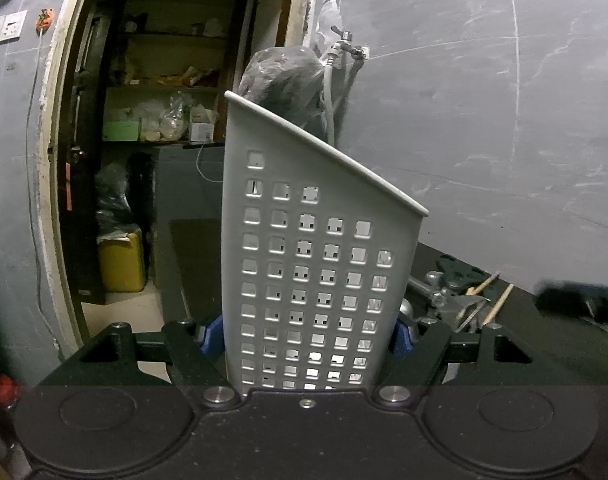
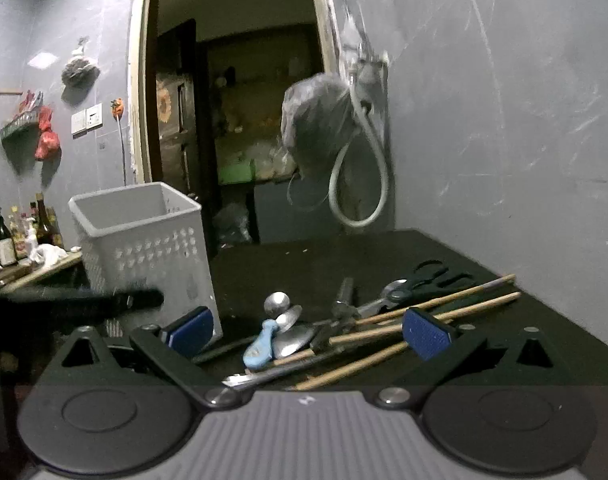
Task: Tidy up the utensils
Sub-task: 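Grasp a silver spoon with the right tool while the left tool holds the basket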
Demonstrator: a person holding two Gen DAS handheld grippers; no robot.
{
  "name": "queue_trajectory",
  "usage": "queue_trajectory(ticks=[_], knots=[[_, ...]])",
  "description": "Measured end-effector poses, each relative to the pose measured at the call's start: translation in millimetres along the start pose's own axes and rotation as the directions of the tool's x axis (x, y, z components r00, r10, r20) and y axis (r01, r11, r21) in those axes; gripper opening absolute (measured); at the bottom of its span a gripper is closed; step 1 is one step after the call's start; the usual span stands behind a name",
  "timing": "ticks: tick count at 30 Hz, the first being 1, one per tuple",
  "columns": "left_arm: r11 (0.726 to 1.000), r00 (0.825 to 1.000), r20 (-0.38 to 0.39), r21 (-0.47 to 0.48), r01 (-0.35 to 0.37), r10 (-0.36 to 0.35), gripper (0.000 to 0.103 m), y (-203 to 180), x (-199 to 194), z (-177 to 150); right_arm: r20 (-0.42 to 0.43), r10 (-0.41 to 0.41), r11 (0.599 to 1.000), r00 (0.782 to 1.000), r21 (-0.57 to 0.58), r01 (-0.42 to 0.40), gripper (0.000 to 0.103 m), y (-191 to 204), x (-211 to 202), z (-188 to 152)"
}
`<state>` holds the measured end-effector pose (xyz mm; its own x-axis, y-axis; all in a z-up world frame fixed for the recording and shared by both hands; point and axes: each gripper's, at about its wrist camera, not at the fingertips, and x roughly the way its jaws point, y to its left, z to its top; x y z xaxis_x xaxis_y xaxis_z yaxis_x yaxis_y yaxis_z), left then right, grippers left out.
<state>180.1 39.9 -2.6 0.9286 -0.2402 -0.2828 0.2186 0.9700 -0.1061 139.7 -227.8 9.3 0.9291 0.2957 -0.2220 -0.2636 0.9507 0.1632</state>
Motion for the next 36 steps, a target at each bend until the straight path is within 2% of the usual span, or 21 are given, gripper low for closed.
queue_trajectory(ticks=[3, 6, 8, 13, 14, 17, 18, 21, 23, 28, 30, 34, 36], knots=[[1.000, 1.000, 0.000, -0.003, 0.005, -0.005, 0.077, -4.9, -12.2, -3.3, -0.052, 0.111, 0.990, 0.992, 0.096, -0.106, 0.103, -12.6, 21.4, 20.9], [1.000, 1.000, 0.000, -0.014, 0.007, -0.007, 0.077, -7.5, -24.1, -6.1, -0.114, 0.222, 0.964, 0.968, 0.172, -0.201, 0.103, -24.0, 47.7, 33.8], [1.000, 1.000, 0.000, -0.018, 0.009, -0.009, 0.077, -8.3, -29.4, -7.3, -0.170, 0.259, 0.952, 0.951, 0.213, -0.221, 0.103, -30.5, 69.5, 41.0], [1.000, 1.000, -0.004, -0.026, 0.000, 0.000, 0.077, -8.1, -30.1, -5.0, -0.269, 0.321, 0.937, 0.908, 0.231, -0.263, 0.103, -40.1, 123.1, 55.5], [1.000, 1.000, -0.005, -0.027, -0.001, 0.001, 0.077, -8.2, -29.6, -4.0, -0.295, 0.346, 0.928, 0.891, 0.245, -0.279, 0.102, -42.4, 138.2, 58.5], [1.000, 1.000, -0.007, -0.027, -0.003, 0.003, 0.077, -9.6, -29.4, -2.7, -0.345, 0.389, 0.908, 0.854, 0.298, -0.293, 0.090, -45.4, 169.1, 61.8], [1.000, 1.000, -0.008, -0.026, -0.003, 0.003, 0.077, -9.8, -29.4, -2.3, -0.365, 0.387, 0.909, 0.847, 0.302, -0.286, 0.089, -46.8, 178.6, 62.0], [1.000, 1.000, -0.009, -0.021, -0.004, 0.004, 0.077, -11.4, -30.2, -2.9, -0.389, 0.356, 0.923, 0.850, 0.291, -0.254, 0.081, -49.1, 194.1, 59.9], [1.000, 1.000, -0.010, -0.018, -0.006, 0.005, 0.077, -12.7, -29.3, -2.4, -0.396, 0.335, 0.932, 0.855, 0.275, -0.238, 0.068, -48.3, 197.5, 57.9], [1.000, 1.000, -0.013, -0.014, -0.007, 0.007, 0.077, -14.0, -27.5, -2.1, -0.440, 0.277, 0.957, 0.854, 0.206, -0.204, 0.049, -39.7, 203.3, 54.8], [1.000, 1.000, -0.015, -0.012, -0.006, 0.006, 0.077, -14.2, -27.0, -1.4, -0.474, 0.254, 0.966, 0.843, 0.171, -0.195, 0.047, -33.8, 205.2, 52.7], [1.000, 1.000, -0.015, -0.013, -0.007, 0.006, 0.077, -14.1, -27.0, -1.7, -0.489, 0.242, 0.969, 0.838, 0.155, -0.190, 0.045, -29.9, 205.7, 53.3], [1.000, 1.000, -0.016, -0.013, -0.007, 0.006, 0.077, -14.2, -26.9, -1.6, -0.490, 0.241, 0.970, 0.838, 0.151, -0.191, 0.039, -29.0, 202.9, 52.2]])
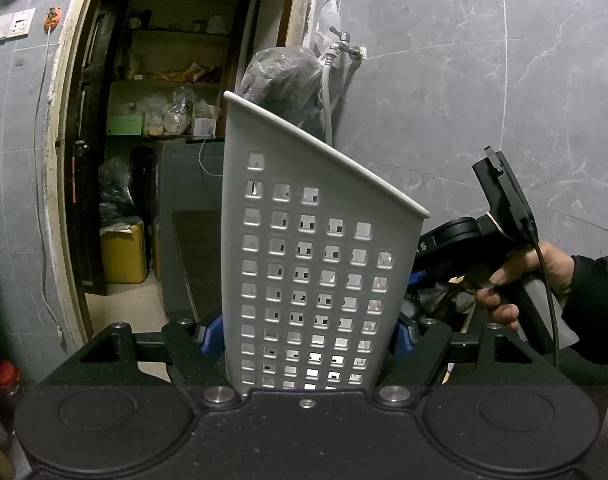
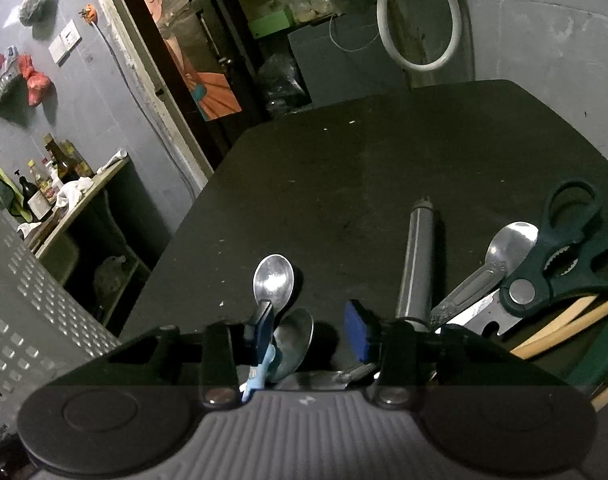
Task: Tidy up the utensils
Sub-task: 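Grasp a silver spoon with the right tool while the left tool holds the basket, then lift the spoon over the basket and open the right tool to drop it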
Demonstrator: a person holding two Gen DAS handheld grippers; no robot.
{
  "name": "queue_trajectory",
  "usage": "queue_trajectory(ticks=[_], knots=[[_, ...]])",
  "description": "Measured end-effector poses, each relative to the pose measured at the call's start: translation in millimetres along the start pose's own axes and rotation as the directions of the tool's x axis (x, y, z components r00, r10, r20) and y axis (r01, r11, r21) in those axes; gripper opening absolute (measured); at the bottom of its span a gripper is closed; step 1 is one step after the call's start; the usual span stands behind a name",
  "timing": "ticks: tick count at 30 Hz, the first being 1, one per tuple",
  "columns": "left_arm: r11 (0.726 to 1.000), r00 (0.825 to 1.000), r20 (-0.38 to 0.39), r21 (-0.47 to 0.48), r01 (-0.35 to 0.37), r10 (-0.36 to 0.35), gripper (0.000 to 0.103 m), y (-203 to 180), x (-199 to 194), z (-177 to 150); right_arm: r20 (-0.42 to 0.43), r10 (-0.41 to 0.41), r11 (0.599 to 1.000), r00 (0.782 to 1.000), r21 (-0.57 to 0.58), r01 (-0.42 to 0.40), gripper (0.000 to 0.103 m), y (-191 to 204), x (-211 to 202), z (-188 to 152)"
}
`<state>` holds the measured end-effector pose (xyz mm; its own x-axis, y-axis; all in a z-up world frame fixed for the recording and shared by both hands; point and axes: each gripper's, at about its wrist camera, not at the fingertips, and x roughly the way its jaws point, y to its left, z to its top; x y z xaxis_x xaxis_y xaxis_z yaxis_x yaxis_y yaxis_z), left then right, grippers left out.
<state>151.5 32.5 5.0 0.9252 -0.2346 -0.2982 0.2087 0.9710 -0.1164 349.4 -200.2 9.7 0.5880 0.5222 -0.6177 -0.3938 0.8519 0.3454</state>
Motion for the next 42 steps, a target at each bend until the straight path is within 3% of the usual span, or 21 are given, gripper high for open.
queue_trajectory(ticks=[2, 8, 13, 21, 26, 35, 39, 42], knots=[[1.000, 1.000, -0.001, 0.000, 0.000, 0.000, 0.077, 0.0, 0.2, 0.3, -0.007, 0.002, 1.000, 1.000, -0.002, -0.002, 0.018, -1.8, -2.2, -2.1], [1.000, 1.000, 0.000, -0.001, 0.000, 0.000, 0.077, -1.1, 1.0, 0.5, 0.018, 0.063, 0.994, 0.998, 0.086, -0.064, 0.004, -15.9, -6.1, -7.1], [1.000, 1.000, 0.003, -0.009, 0.002, -0.002, 0.077, 0.9, 1.0, -1.0, 0.113, 0.044, 0.994, 0.993, 0.096, -0.055, 0.003, -16.7, -25.3, -17.4], [1.000, 1.000, 0.010, -0.012, 0.001, -0.001, 0.077, 0.3, -3.1, -4.2, 0.300, -0.104, 0.990, 0.948, -0.056, 0.127, 0.002, 21.7, -80.1, -49.9], [1.000, 1.000, 0.011, -0.010, -0.008, 0.008, 0.077, -1.6, -5.5, -4.0, 0.412, -0.153, 0.972, 0.898, -0.100, 0.212, 0.002, 40.0, -117.1, -75.7], [1.000, 1.000, 0.014, -0.014, -0.010, 0.010, 0.077, -5.8, -10.1, -3.3, 0.556, -0.159, 0.942, 0.816, -0.162, 0.294, 0.002, 72.0, -159.6, -91.0], [1.000, 1.000, 0.014, -0.012, -0.010, 0.010, 0.077, -6.4, -10.3, -2.9, 0.637, -0.128, 0.924, 0.760, -0.202, 0.325, 0.002, 94.7, -183.4, -89.5], [1.000, 1.000, 0.013, -0.009, -0.010, 0.010, 0.077, -7.4, -10.7, -2.4, 0.716, -0.070, 0.907, 0.695, -0.244, 0.343, 0.002, 117.6, -206.1, -82.0]])
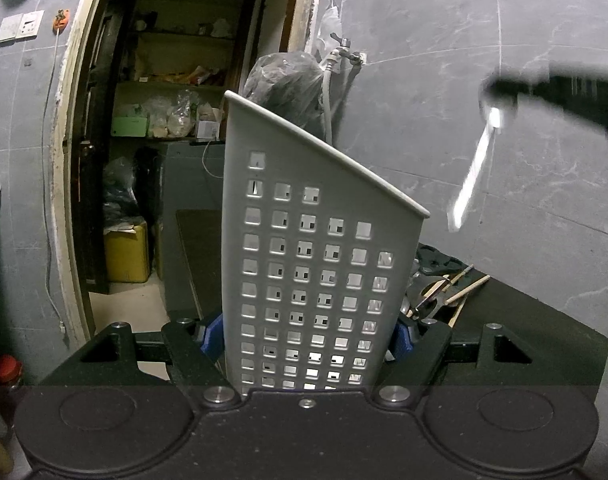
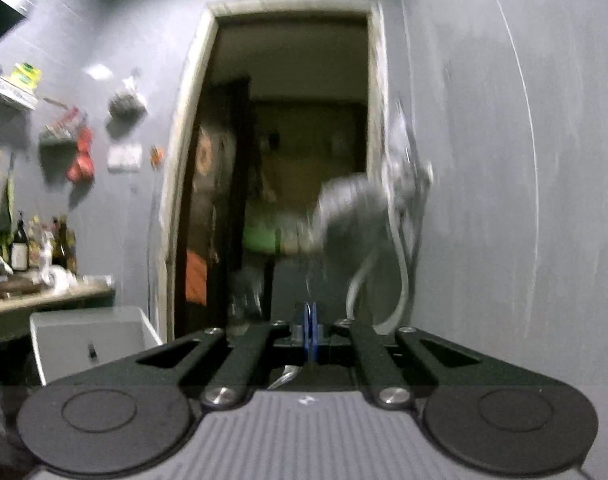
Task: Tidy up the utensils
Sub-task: 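Lift the spoon over the basket and open the right tool to drop it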
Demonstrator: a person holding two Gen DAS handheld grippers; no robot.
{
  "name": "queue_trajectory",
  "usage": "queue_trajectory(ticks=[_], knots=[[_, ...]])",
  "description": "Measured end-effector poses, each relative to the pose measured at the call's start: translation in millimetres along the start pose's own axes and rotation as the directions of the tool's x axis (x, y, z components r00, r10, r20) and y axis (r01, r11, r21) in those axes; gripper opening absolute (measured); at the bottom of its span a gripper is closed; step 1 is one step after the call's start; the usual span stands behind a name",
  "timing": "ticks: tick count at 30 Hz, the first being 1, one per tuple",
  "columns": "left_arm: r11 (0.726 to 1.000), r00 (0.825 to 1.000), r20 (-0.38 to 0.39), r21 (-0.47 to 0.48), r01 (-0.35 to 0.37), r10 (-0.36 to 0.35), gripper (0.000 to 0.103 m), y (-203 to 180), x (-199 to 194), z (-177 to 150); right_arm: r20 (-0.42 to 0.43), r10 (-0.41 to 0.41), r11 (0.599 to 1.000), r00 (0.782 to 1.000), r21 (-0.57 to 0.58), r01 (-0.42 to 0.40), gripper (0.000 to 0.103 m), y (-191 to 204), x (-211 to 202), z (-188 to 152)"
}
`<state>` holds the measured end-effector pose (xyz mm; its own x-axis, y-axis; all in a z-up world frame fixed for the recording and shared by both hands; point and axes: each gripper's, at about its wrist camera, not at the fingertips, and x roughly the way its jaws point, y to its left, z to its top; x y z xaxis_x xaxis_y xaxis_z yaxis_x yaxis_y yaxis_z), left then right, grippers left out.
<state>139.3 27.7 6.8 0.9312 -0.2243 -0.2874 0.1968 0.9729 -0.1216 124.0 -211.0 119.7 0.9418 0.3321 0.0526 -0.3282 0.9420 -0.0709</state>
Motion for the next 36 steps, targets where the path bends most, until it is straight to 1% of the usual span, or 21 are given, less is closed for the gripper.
queue_trajectory(ticks=[2, 4, 7, 10, 13, 19, 24, 28, 34, 36], knots=[[1.000, 1.000, -0.002, 0.002, -0.001, 0.001, 0.077, -1.0, -0.7, 0.2, 0.065, 0.026, 0.999, 0.998, -0.021, -0.025, 0.002, 7.4, -4.4, 18.6], [1.000, 1.000, 0.000, 0.001, -0.001, 0.001, 0.077, -0.6, -0.6, -0.2, 0.126, 0.067, 0.997, 0.990, -0.040, -0.063, 0.002, 18.0, -4.5, 35.2], [1.000, 1.000, 0.000, 0.004, 0.007, -0.007, 0.077, -3.6, -1.2, 0.2, 0.159, 0.132, 0.990, 0.978, -0.070, -0.122, 0.002, 35.8, -1.1, 45.0], [1.000, 1.000, 0.001, 0.001, 0.020, -0.020, 0.077, -4.8, -3.6, -1.9, 0.142, 0.200, 0.977, 0.970, -0.109, -0.185, 0.002, 60.6, 10.2, 40.2], [1.000, 1.000, 0.001, 0.002, 0.020, -0.020, 0.077, -3.4, -2.4, -1.1, 0.108, 0.234, 0.965, 0.966, -0.148, -0.217, 0.002, 78.3, 19.3, 27.3], [1.000, 1.000, 0.002, 0.004, 0.017, -0.017, 0.077, -2.1, -1.6, -0.5, 0.058, 0.239, 0.937, 0.969, -0.274, -0.215, 0.002, 104.9, 12.3, 3.0], [1.000, 1.000, 0.000, 0.005, 0.016, -0.016, 0.077, -2.7, -1.4, -2.1, 0.024, 0.247, 0.919, 0.969, -0.322, -0.226, 0.002, 122.5, 8.6, -12.2], [1.000, 1.000, 0.001, 0.005, 0.016, -0.016, 0.077, -3.9, -3.8, -4.7, -0.006, 0.258, 0.913, 0.966, -0.324, -0.246, 0.002, 127.0, 7.4, -22.5], [1.000, 1.000, 0.001, 0.005, 0.016, -0.016, 0.077, -3.8, -3.9, -4.7, -0.039, 0.262, 0.913, 0.964, -0.314, -0.261, 0.003, 124.1, 10.1, -27.1], [1.000, 1.000, 0.001, 0.005, 0.017, -0.017, 0.077, -3.7, -3.9, -4.7, -0.053, 0.269, 0.912, 0.962, -0.307, -0.272, 0.006, 123.4, 10.8, -28.8]])
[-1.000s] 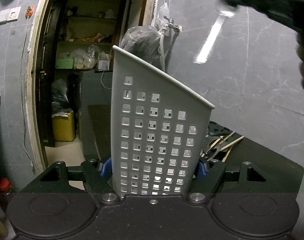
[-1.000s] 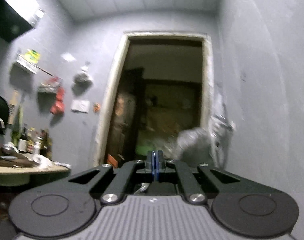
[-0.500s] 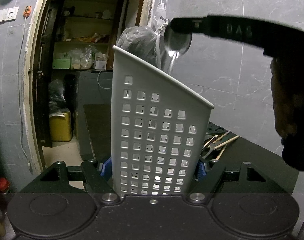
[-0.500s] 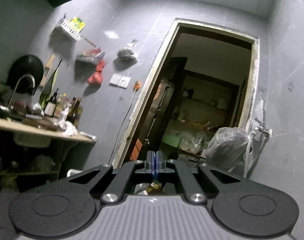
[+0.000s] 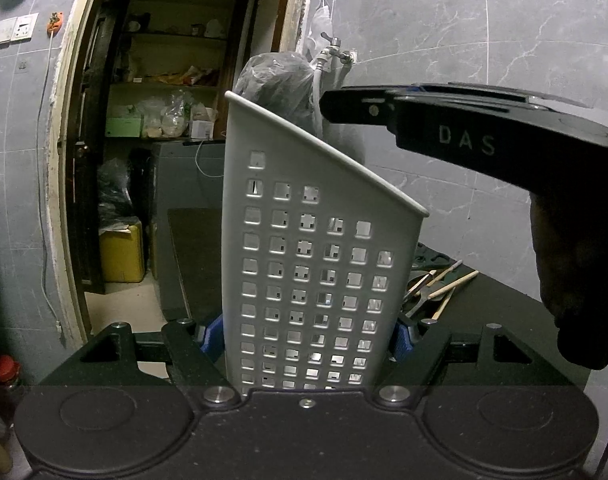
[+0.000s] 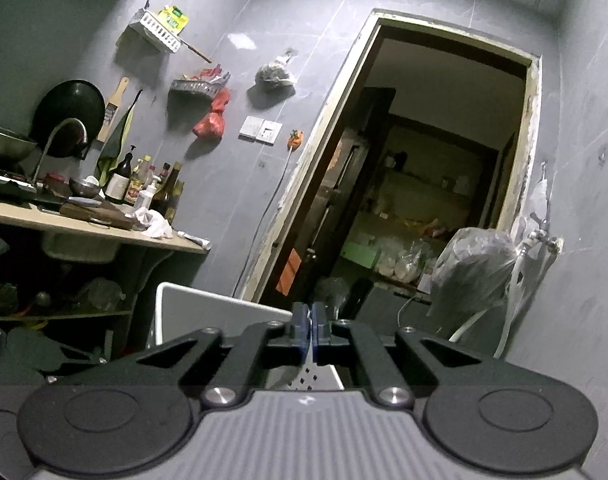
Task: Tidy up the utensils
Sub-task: 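Lift the spoon over the basket and open the right tool to drop it, then move the right tool back down to the utensil pile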
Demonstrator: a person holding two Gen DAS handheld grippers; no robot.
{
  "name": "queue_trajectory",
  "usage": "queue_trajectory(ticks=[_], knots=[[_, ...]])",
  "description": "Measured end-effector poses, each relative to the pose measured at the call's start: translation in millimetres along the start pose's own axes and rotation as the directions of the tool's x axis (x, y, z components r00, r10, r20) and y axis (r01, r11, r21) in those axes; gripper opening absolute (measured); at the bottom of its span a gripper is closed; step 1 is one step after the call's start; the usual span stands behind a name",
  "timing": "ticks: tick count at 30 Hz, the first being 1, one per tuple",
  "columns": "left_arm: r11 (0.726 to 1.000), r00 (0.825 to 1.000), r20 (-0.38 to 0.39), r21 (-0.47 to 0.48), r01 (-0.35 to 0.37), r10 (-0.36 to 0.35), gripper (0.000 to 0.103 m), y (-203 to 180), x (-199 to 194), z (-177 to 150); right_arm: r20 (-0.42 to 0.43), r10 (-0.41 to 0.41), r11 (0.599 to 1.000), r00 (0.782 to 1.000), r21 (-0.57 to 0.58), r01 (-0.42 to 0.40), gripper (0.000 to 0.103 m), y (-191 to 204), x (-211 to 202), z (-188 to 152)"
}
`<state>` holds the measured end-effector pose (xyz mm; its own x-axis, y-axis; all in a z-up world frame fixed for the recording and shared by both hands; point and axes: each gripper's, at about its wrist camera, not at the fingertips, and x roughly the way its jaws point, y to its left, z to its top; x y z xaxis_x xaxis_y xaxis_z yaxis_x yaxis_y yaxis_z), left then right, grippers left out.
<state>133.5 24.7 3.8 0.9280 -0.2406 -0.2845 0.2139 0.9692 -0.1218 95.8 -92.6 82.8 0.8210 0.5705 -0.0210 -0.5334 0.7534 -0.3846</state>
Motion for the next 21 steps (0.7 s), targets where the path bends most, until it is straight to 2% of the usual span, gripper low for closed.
queue_trajectory(ticks=[3, 5, 7, 8, 10, 12, 16, 19, 21], knots=[[1.000, 1.000, 0.001, -0.002, 0.000, 0.000, 0.077, -1.5, -2.1, -1.4, -0.003, 0.015, 1.000, 1.000, 0.023, -0.015, 0.011, -3.6, -0.1, -0.4], [1.000, 1.000, 0.001, -0.007, 0.002, -0.002, 0.077, -0.3, -3.0, -1.6, 0.002, 0.017, 0.999, 1.000, 0.043, -0.017, 0.018, -7.6, -0.9, 0.8], [1.000, 1.000, 0.001, -0.009, 0.001, -0.001, 0.077, 0.9, -4.0, -2.4, 0.021, 0.007, 0.998, 1.000, 0.066, -0.009, 0.034, -13.6, -4.1, 2.6], [1.000, 1.000, 0.000, -0.010, 0.001, -0.001, 0.077, 1.6, -4.4, -2.6, 0.032, -0.006, 0.997, 0.999, 0.076, 0.004, 0.046, -17.6, -5.7, 4.1], [1.000, 1.000, -0.002, -0.011, -0.002, 0.002, 0.077, 2.1, -5.3, -2.4, 0.055, -0.041, 0.995, 0.998, 0.097, 0.036, 0.061, -26.0, -9.5, 5.5], [1.000, 1.000, -0.004, -0.010, -0.007, 0.007, 0.077, 0.4, -4.5, -1.7, 0.070, -0.073, 0.991, 0.995, 0.121, 0.064, 0.065, -35.6, -13.1, 5.2], [1.000, 1.000, -0.009, -0.014, -0.020, 0.020, 0.077, -1.1, -6.1, -0.5, 0.080, -0.147, 0.971, 0.986, 0.202, 0.129, 0.093, -58.3, -23.0, -2.8], [0.999, 0.999, -0.013, -0.021, -0.030, 0.029, 0.077, -0.9, -7.4, 0.3, 0.073, -0.194, 0.952, 0.978, 0.255, 0.170, 0.101, -72.0, -30.5, -14.2], [0.999, 0.999, -0.015, -0.023, -0.033, 0.032, 0.077, -2.0, -8.3, 1.7, 0.053, -0.221, 0.936, 0.974, 0.292, 0.197, 0.103, -79.9, -34.5, -24.5]])
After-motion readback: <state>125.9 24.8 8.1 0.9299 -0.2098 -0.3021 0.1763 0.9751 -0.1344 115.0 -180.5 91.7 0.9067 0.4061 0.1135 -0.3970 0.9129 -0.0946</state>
